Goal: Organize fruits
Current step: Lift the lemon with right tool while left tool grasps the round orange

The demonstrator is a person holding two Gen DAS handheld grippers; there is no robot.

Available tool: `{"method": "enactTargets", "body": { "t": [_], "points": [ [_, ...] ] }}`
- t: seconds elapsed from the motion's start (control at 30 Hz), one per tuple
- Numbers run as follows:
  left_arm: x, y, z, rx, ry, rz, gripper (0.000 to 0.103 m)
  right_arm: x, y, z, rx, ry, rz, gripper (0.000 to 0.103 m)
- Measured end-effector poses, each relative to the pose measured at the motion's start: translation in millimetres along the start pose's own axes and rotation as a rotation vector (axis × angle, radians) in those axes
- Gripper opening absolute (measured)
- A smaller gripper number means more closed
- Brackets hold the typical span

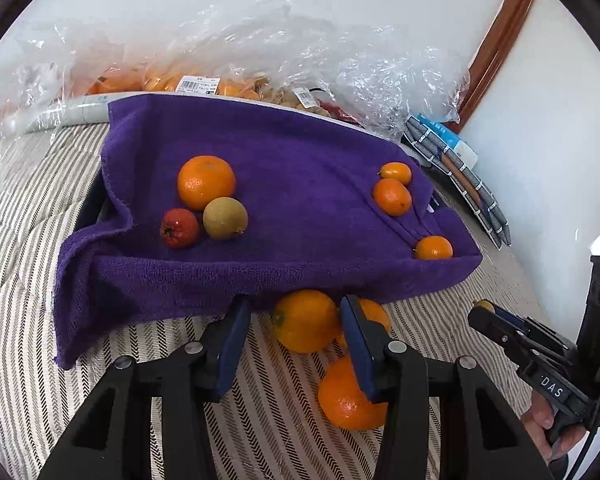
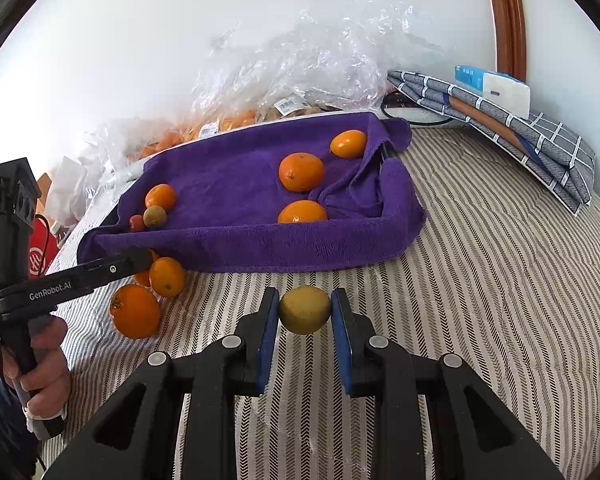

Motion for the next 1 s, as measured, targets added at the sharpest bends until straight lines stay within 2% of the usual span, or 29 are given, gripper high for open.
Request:
{"method": "enactTargets", "body": {
  "t": [0.07,0.13,0.3,0.5,1.0],
  "points": [
    [0,0,1,-0.011,0.002,0.0,0.043,0,0,0,-0.003,0.003,-0.001,0.026],
    [-1,-1,3,-0.011,0.013,0.002,0.034,0,0,0,-0.001,0.005,-0.001,0.026],
    [1,-2,1,-0.016,0.011,0.013,0.034,-1,-1,0,-0.002,0.004,0.01,0.026],
    [5,-1,-12,0.014,-0.029,-0.003,0.033,-1,-2,-1,-0.004,-0.002,0.015,0.026],
    [8,3,-42,0.036,-0.144,-0.014,0.034,-1,-4,-5,-0.019,-0.024,0.037,0.026]
  ]
}}
Point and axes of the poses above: each gripper's, at about its wrist camera, not at the fingertips, and z roughly the way its jaws point, y to its left, x to its underside, the point moved 4 cm from there along z, roughly the way its jaws point, and after that the axes turned 11 degrees about y, right-handed, at the moved point
